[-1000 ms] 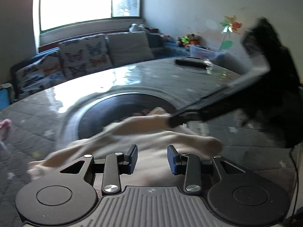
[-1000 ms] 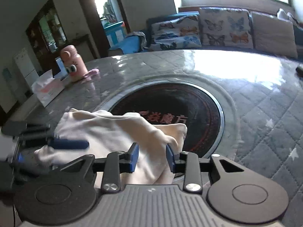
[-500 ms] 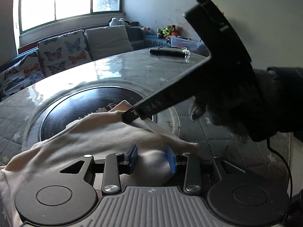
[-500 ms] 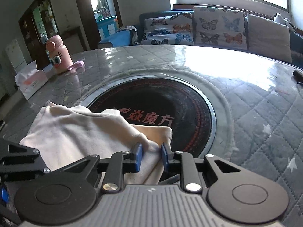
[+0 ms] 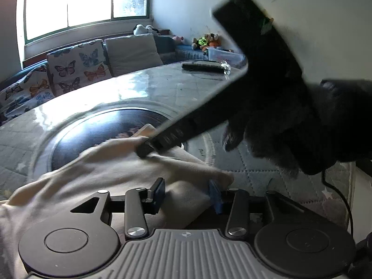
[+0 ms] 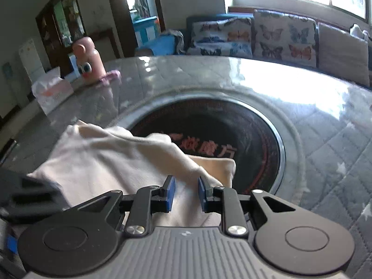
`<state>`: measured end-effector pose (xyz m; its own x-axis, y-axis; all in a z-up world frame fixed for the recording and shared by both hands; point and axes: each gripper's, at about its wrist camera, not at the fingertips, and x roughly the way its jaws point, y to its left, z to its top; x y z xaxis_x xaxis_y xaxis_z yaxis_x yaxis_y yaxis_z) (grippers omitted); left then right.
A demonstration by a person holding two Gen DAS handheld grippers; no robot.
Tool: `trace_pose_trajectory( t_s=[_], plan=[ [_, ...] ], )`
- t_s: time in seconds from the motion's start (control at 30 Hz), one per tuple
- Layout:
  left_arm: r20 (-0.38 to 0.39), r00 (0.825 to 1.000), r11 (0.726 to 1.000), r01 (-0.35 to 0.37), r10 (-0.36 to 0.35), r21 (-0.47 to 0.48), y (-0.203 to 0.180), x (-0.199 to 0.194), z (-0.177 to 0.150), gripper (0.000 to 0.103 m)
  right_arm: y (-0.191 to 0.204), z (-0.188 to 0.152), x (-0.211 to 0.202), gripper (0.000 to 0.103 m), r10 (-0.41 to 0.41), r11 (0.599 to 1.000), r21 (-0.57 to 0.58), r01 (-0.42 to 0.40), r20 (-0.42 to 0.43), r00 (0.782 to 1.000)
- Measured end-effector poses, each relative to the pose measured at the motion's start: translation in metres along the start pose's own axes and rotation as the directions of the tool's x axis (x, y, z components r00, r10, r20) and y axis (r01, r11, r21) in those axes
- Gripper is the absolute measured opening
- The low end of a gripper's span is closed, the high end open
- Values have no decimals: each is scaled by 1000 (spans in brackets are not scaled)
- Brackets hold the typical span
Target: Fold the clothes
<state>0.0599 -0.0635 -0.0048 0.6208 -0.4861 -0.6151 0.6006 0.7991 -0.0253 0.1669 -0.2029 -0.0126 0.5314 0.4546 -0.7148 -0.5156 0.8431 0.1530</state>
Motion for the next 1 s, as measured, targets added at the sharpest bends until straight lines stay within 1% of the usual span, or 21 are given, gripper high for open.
trace_pose_trajectory(
  t_s=[0.1,0.17,0.27,0.33,0.43,0.53,0.63,0.77,0.9,0.97,1.0],
  plan=[
    [16,999,999,-46,46,-22,17,-14,0,51,1,2,-5,22,2,1000,4,-3,19,1000],
    [18,995,994,-100,101,-53,36,-20,0,54,3,5,-10,22,4,1000,-2,-4,40,999],
    [5,983,976,-180,182,-124,67,-25,-1,54,7,10,-10,22,13,1000,-3,-13,55,998],
    [-7,975,962,-219,221,-164,86,-25,-2,54,11,14,-8,22,25,1000,-2,-25,59,998],
    [-28,968,939,-249,250,-235,113,-24,-3,53,19,18,1,22,46,999,-6,-46,53,998],
    [-52,963,920,-268,264,-284,131,-20,-5,50,28,22,12,22,59,998,-17,-58,44,997],
    [-71,957,907,-288,280,-306,144,-17,-9,48,31,25,23,22,49,999,-13,-48,27,998],
    [-77,951,897,-307,298,-318,154,-18,-18,47,31,24,36,22,28,1000,-9,-28,7,1000],
    [-63,947,892,-317,314,-323,155,-28,-18,47,33,25,29,23,27,1000,-13,-26,20,999],
    [-50,942,888,-330,332,-320,155,-36,-18,49,37,24,23,29,30,999,-29,-29,27,999],
    [-47,939,886,-336,340,-320,154,-41,-20,49,39,23,21,37,33,999,-34,-32,28,999]
  ],
)
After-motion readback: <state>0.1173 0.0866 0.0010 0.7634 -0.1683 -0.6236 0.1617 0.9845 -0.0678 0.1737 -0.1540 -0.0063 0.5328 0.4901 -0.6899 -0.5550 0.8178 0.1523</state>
